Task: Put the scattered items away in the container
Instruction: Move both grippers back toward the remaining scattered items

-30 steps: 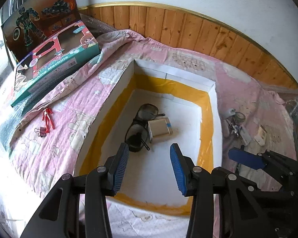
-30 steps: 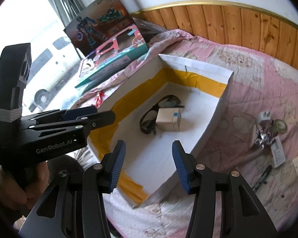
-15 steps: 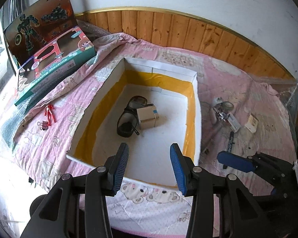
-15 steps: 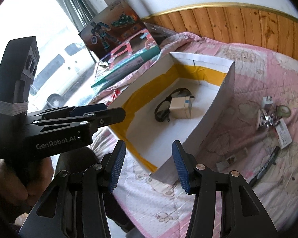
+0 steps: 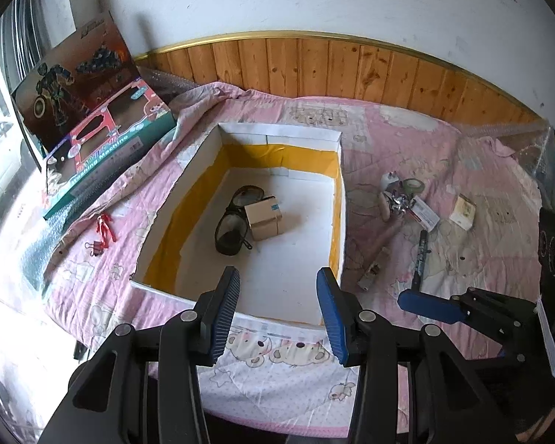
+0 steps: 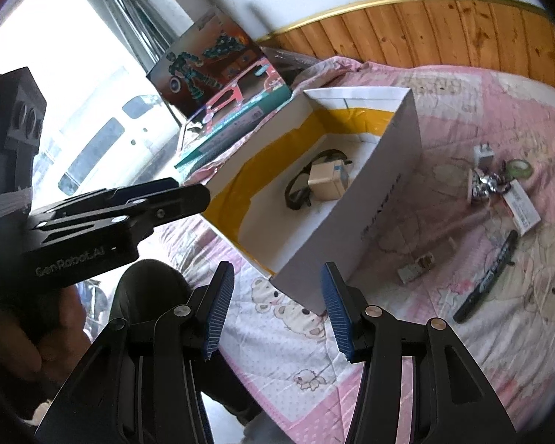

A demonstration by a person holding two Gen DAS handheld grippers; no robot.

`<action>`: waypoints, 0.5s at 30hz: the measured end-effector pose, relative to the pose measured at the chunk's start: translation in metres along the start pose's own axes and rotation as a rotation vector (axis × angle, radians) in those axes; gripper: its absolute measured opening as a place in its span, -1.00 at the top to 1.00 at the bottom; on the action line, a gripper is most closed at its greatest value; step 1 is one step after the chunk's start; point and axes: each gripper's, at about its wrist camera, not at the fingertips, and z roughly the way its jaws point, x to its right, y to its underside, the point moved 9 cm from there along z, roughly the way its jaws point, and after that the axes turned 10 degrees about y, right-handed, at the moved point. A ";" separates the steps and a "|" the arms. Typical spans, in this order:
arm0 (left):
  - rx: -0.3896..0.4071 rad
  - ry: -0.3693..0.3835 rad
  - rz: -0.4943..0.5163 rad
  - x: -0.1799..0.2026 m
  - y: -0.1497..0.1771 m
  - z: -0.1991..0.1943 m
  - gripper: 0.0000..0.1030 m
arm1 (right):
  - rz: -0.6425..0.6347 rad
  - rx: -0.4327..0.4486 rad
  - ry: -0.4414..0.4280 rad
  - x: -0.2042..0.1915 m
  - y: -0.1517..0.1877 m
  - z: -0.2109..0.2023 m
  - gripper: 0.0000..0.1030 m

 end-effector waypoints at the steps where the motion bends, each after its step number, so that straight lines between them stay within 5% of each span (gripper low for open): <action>1: -0.001 0.003 0.003 0.002 0.001 -0.001 0.12 | 0.004 0.002 -0.001 0.002 0.001 -0.001 -0.02; 15: 0.020 -0.002 0.108 0.050 0.006 -0.007 0.07 | 0.076 0.015 0.016 0.035 0.011 -0.017 -0.02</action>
